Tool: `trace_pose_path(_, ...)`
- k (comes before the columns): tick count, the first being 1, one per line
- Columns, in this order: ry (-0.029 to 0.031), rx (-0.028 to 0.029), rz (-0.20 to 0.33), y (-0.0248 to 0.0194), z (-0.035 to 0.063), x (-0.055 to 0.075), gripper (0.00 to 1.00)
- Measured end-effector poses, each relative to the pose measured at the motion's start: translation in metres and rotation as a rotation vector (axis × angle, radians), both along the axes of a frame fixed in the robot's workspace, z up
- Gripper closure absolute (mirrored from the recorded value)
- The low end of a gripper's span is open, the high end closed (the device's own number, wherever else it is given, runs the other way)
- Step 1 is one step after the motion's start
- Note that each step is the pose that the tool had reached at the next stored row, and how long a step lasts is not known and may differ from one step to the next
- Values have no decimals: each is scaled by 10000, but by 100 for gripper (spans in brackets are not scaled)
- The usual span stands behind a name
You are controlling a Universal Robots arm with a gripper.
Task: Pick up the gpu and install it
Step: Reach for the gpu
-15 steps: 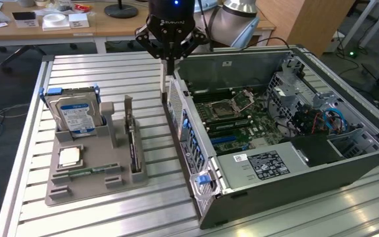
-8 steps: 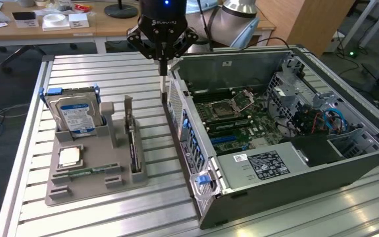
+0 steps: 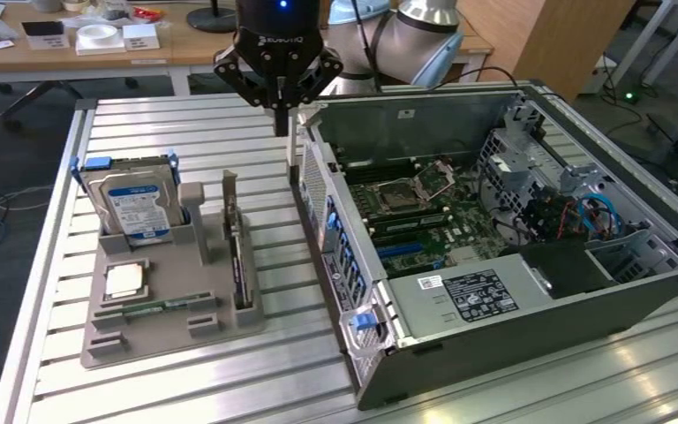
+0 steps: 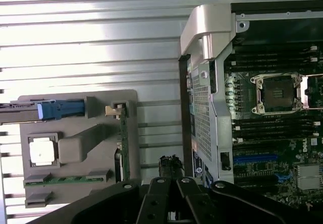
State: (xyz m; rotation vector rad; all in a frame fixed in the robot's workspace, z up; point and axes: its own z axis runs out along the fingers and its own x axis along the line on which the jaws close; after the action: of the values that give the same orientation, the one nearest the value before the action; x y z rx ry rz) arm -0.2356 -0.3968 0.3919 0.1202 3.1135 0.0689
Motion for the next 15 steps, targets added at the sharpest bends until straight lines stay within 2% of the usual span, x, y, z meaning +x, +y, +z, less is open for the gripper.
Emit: trace_pose_path(15, 0, 0, -12, 4, -1, -180, 89)
